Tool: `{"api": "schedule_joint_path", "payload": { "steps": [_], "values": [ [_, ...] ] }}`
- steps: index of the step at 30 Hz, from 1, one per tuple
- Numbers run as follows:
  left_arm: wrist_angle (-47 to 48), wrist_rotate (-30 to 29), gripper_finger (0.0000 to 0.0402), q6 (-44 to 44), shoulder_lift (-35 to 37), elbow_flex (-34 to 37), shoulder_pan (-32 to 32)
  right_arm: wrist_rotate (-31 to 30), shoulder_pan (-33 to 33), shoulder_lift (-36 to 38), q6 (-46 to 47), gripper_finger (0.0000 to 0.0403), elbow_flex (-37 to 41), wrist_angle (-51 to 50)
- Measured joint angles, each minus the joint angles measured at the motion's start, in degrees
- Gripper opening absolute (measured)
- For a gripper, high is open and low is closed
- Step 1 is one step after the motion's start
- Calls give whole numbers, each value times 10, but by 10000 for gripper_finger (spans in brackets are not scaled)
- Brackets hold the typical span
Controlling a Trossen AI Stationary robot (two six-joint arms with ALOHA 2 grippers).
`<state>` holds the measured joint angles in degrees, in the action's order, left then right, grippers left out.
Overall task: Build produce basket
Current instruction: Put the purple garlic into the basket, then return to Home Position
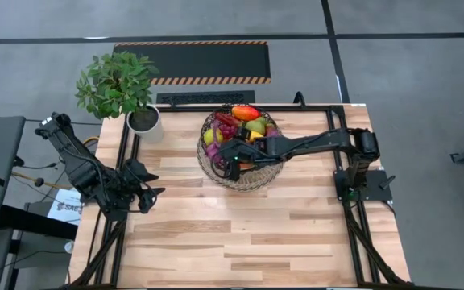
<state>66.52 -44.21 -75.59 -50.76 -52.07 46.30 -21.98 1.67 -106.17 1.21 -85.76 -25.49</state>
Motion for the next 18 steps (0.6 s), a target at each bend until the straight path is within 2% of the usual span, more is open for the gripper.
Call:
{"api": "schedule_joint_path", "payload": {
  "steps": [10, 18],
  "values": [
    [0, -1, 237, 0, 0, 0, 0, -5, 0, 0, -17, 369, 0, 6],
    [0, -6, 237, 2, 0, 0, 0, -5, -18, 32, -17, 370, -71, -47]
  ]
}}
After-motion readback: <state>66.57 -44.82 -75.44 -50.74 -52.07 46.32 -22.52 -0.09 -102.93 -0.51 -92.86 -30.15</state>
